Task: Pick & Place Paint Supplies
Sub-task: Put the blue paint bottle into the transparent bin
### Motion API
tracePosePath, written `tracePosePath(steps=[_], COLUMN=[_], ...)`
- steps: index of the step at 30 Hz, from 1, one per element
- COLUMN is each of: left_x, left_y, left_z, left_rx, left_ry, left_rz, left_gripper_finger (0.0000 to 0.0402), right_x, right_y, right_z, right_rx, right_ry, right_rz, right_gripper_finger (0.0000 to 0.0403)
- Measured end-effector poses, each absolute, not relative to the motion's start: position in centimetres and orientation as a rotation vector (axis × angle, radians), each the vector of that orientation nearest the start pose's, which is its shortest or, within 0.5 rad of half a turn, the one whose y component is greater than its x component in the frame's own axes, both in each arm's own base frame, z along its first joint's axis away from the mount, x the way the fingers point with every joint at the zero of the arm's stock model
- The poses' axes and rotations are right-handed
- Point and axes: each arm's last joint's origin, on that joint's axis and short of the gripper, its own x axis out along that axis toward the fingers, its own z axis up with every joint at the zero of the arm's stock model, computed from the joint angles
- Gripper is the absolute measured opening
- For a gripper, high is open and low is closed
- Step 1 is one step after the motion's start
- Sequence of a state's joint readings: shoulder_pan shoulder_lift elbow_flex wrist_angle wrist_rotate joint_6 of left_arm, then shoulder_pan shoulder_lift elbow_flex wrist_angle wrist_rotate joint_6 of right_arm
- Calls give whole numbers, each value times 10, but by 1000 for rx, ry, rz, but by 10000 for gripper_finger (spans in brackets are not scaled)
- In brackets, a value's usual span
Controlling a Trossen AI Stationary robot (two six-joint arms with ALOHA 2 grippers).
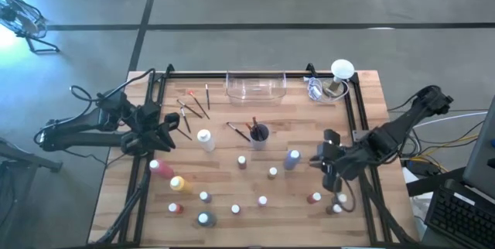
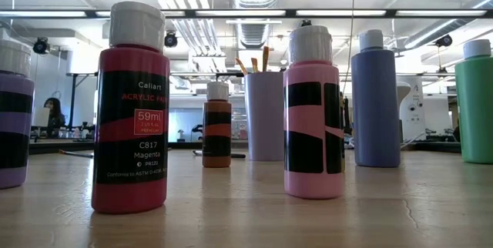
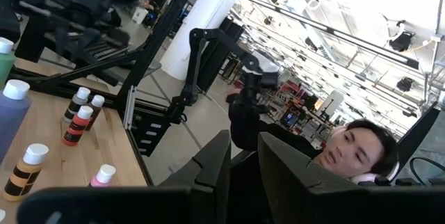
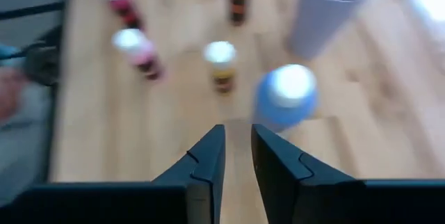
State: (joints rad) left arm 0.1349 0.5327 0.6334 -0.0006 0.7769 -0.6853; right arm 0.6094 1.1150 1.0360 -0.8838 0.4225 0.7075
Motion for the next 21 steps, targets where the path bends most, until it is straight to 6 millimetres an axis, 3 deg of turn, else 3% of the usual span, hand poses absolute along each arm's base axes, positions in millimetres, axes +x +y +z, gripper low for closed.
tracePosePath(steps=[6, 18, 21], left_x=[120, 120, 120], left_y=[-4, -4, -4], left_z=[331, 331, 331], left_rx=[-615, -616, -616], left_ry=[131, 131, 131], left_rz=[-645, -646, -646], left_gripper_finger=[81, 81, 81], right_x=[172, 170, 172], right_y=[100, 98, 97], right_z=[280, 243, 242], right_rx=[237, 232, 204], right_ry=[836, 801, 756], right_rz=[-276, -293, -315], right_gripper_finger=[113, 215, 233])
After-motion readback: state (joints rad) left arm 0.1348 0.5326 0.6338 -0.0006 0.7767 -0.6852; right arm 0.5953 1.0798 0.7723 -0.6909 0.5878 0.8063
